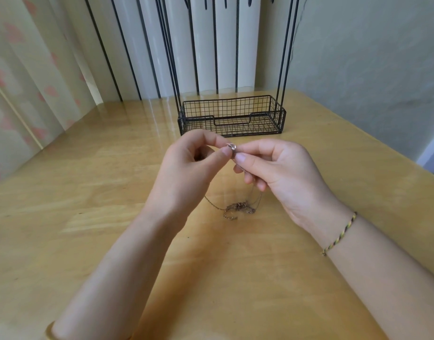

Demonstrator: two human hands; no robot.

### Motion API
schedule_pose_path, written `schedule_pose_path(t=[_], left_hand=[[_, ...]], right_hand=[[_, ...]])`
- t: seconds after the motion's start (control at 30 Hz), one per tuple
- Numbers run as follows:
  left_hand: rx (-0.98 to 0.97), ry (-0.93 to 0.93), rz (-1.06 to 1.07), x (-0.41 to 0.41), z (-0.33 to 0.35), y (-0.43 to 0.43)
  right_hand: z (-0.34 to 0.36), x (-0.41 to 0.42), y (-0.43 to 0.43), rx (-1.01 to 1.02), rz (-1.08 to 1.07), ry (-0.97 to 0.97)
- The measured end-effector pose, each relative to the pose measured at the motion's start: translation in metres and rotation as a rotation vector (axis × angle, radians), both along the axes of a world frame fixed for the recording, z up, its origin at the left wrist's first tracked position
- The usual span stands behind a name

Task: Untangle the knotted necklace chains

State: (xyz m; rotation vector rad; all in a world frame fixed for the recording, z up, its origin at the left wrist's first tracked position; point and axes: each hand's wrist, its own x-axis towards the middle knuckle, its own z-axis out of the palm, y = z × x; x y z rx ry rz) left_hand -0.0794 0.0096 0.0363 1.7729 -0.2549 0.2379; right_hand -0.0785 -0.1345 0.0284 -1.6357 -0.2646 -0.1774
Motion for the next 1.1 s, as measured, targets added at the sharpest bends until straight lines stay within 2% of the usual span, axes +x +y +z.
schedule_pose_path(t=[0.27,0.43,0.57,0.77,1.1], left_hand=[[-0.182,0.172,0.041,0.0007,0.0023,-0.0012],[-0.261,0.242,0.071,0.0012,0.0033,-0.0019],[-0.335,0.251,0.012,-0.0002,0.0054,-0.0016],[-0.27,0.181,-0.029,-0.0013,0.0045,0.0013],[-0.241,0.148,-0.05,-0.0011,0.0036,0.0017]], right_hand=[[0.0005,-0.0001,0.0008,-0.015,-0.034,-0.094],[0.0005,0.0002,0.001,0.011,-0.062,-0.098],[0.0013,0.0005,0.0005,0.056,-0.073,-0.071],[0.0017,0.0022,-0.0014,0.058,-0.035,0.067],[0.0012,0.0001,0.0005,-0.003,0.021,0.031]])
